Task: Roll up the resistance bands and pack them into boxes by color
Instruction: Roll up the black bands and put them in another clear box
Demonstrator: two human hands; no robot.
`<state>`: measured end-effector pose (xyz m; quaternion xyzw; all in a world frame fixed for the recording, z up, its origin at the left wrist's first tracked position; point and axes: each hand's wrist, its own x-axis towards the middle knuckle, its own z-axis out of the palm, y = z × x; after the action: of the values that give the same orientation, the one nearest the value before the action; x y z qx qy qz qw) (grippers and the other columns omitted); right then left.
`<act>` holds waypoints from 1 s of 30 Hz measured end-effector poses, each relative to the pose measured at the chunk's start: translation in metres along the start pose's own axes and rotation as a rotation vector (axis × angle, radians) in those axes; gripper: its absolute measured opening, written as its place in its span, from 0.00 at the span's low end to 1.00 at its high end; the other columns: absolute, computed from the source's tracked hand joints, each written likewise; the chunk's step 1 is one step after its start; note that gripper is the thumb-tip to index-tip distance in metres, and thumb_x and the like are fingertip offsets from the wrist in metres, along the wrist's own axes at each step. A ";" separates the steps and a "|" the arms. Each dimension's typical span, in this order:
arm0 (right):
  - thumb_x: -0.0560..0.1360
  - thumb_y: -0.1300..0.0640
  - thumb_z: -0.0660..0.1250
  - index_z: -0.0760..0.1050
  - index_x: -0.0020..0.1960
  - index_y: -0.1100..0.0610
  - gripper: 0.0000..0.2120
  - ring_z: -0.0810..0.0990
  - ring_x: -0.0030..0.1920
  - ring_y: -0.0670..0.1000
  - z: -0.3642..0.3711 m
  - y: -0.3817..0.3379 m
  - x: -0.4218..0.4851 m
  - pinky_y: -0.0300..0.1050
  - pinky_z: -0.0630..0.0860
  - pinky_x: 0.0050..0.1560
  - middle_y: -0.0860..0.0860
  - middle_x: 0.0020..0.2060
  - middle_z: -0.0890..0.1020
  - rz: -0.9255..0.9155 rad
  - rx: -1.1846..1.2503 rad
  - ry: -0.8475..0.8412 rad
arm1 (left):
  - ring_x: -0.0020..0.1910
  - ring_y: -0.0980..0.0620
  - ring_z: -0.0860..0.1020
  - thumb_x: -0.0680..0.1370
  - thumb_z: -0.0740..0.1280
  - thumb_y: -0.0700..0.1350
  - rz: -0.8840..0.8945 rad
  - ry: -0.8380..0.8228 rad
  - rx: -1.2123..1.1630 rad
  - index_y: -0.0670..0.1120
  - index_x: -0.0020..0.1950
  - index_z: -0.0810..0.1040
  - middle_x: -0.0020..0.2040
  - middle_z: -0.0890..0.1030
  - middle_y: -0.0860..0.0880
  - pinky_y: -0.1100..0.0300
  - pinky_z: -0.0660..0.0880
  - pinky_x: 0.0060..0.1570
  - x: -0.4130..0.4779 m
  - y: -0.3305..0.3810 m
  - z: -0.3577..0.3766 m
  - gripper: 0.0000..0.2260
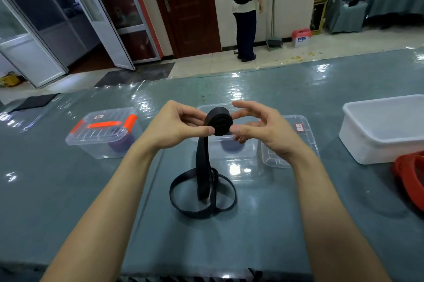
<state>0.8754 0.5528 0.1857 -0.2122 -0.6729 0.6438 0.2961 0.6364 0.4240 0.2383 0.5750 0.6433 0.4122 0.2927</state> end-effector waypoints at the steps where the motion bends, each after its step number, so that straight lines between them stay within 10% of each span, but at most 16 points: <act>1: 0.69 0.49 0.85 0.78 0.73 0.50 0.34 0.90 0.46 0.60 -0.003 -0.003 0.000 0.49 0.84 0.48 0.51 0.61 0.86 -0.006 -0.008 0.005 | 0.50 0.46 0.90 0.67 0.84 0.54 -0.019 -0.029 0.066 0.55 0.51 0.91 0.46 0.91 0.48 0.47 0.85 0.61 0.001 0.002 -0.004 0.13; 13: 0.71 0.51 0.85 0.86 0.53 0.50 0.13 0.89 0.44 0.57 0.032 -0.014 -0.003 0.59 0.83 0.55 0.54 0.37 0.88 0.055 -0.401 -0.156 | 0.38 0.60 0.84 0.63 0.77 0.63 0.014 -0.464 0.805 0.60 0.42 0.88 0.38 0.87 0.61 0.52 0.83 0.44 0.027 0.057 -0.013 0.12; 23: 0.74 0.63 0.80 0.87 0.60 0.58 0.15 0.90 0.47 0.60 0.025 -0.011 0.002 0.48 0.85 0.53 0.60 0.51 0.89 -0.189 0.240 0.160 | 0.56 0.49 0.89 0.70 0.84 0.47 0.204 0.041 -0.262 0.56 0.59 0.90 0.55 0.90 0.47 0.61 0.83 0.58 0.001 0.001 0.021 0.18; 30: 0.73 0.57 0.82 0.87 0.61 0.56 0.17 0.86 0.45 0.56 0.040 -0.009 0.004 0.48 0.83 0.51 0.56 0.57 0.87 -0.155 0.130 0.192 | 0.58 0.45 0.89 0.73 0.82 0.47 0.172 0.134 -0.303 0.50 0.60 0.90 0.56 0.90 0.44 0.58 0.83 0.59 -0.003 -0.005 0.024 0.16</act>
<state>0.8459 0.5250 0.1955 -0.2005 -0.6126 0.6379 0.4214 0.6548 0.4261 0.2224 0.5484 0.5402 0.5655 0.2960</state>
